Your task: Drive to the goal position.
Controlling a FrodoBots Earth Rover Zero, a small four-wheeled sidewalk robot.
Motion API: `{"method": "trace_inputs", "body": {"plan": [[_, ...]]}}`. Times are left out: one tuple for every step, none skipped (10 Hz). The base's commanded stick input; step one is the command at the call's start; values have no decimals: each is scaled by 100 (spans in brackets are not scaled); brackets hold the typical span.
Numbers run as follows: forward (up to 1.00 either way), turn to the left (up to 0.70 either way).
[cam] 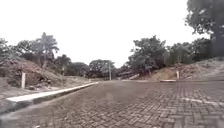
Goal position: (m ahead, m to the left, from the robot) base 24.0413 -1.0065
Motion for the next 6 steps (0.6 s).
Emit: {"method": "trace_inputs", "body": {"plan": [[100, -10], [100, -22], [100, -9], [100, 0], [100, 0], [100, 0]]}}
